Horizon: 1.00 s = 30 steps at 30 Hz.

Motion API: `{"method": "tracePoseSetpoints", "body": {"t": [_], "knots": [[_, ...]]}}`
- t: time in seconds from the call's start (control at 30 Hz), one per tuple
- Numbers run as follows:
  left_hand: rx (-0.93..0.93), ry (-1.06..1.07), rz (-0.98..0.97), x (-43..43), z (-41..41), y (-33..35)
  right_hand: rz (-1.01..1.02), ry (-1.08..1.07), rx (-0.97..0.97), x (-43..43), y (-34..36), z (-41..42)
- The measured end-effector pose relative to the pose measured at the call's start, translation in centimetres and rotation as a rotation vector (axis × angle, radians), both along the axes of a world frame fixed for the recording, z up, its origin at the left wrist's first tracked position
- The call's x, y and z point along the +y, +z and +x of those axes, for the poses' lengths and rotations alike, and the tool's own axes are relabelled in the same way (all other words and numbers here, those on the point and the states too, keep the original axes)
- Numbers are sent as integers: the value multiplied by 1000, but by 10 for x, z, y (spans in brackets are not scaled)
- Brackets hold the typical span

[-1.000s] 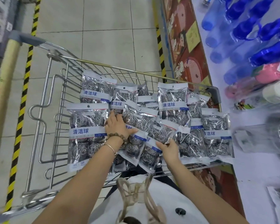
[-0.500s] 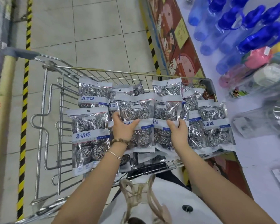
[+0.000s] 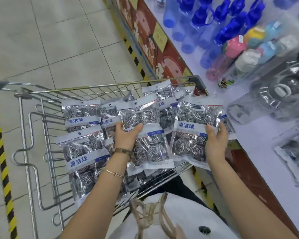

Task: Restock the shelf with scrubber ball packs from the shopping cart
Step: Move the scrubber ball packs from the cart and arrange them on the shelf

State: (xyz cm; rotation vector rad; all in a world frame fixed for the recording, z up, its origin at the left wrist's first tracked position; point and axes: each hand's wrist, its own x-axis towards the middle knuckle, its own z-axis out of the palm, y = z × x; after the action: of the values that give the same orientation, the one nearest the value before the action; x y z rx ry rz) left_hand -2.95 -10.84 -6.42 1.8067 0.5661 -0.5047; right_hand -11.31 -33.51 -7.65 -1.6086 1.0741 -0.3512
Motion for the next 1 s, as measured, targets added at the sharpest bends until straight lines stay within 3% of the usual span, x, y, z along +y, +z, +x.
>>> {"method": "tracePoseSetpoints", "body": {"t": [0.53,1.0], "knots": [[-58,-592,-58,-144,-32,7,-91,-520,-30,-61,32,-126],[-49,-917,-118,-281,-177,25,-84,-765,-75,-128,36,-302]]}}
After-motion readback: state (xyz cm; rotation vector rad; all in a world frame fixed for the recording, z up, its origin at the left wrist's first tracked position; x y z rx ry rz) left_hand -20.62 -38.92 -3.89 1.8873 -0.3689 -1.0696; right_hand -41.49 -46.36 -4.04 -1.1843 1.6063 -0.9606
